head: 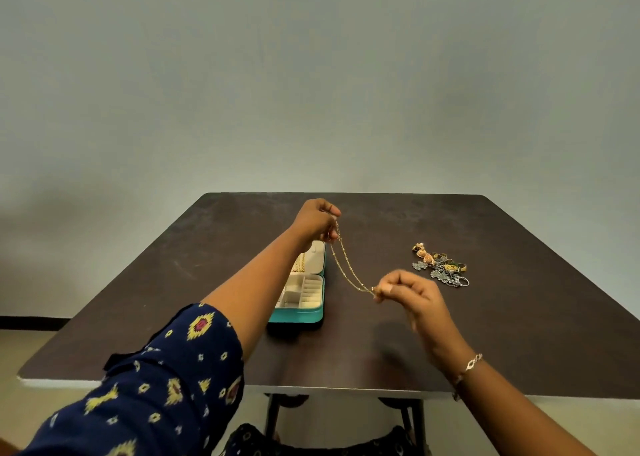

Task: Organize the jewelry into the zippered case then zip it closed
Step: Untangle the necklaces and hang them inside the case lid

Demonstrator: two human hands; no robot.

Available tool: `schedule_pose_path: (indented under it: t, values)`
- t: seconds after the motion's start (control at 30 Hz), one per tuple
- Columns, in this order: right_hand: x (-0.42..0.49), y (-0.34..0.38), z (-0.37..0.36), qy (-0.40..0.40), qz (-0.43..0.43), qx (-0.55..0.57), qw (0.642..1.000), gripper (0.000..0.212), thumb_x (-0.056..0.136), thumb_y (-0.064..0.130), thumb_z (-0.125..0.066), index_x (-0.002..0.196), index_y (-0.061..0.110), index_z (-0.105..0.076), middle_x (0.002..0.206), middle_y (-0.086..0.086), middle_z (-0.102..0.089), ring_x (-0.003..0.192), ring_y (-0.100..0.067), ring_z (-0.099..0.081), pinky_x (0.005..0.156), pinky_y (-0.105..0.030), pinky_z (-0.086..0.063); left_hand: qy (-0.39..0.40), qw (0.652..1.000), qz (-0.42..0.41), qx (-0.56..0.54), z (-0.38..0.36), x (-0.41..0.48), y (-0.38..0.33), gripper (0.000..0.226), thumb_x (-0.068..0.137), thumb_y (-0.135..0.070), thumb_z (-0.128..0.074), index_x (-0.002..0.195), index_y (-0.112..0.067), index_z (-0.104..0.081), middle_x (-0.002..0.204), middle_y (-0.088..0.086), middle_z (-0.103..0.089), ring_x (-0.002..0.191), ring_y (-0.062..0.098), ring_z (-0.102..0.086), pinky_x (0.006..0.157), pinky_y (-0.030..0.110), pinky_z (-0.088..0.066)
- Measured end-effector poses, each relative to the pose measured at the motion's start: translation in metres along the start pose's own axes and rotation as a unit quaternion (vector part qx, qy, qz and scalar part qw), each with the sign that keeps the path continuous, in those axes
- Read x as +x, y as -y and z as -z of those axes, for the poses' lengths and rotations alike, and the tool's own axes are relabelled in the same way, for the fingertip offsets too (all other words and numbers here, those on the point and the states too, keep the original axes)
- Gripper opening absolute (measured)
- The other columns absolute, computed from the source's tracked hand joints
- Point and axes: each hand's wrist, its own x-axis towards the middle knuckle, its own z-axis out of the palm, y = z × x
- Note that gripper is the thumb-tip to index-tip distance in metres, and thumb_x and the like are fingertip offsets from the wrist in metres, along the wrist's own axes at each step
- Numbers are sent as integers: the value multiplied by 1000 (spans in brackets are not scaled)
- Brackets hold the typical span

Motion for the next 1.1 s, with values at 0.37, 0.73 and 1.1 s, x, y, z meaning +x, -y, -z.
schedule_pose_path:
  t: [0.37,0.73,1.1]
  values:
    - [11,21,0,-156,-255,236,925,8,88,9,-52,89,7,-60,72,-7,-73,64,-13,-70,55,-20,-53,-10,996,30,-86,-31,-36,-12,21,90,7,-43,81,-11,-50,69,9,-56,42,9,-61,49,22,-52]
    - [12,16,0,-144,-188,259,936,29,91,-5,-38,113,3,-55,109,-11,-66,81,-19,-71,72,-30,-57,-5,997,29,-76,-59,-58,-1,14,87,4,-49,88,-10,-52,75,8,-56,63,17,-56,58,28,-50]
    - [11,12,-4,-127,-157,172,964,32,92,-5,-39,114,13,-53,78,5,-70,77,-19,-68,68,-27,-57,38,991,50,-118,-72,-65,-1,9,89,-2,-52,96,-9,-51,70,5,-58,40,3,-57,42,16,-47]
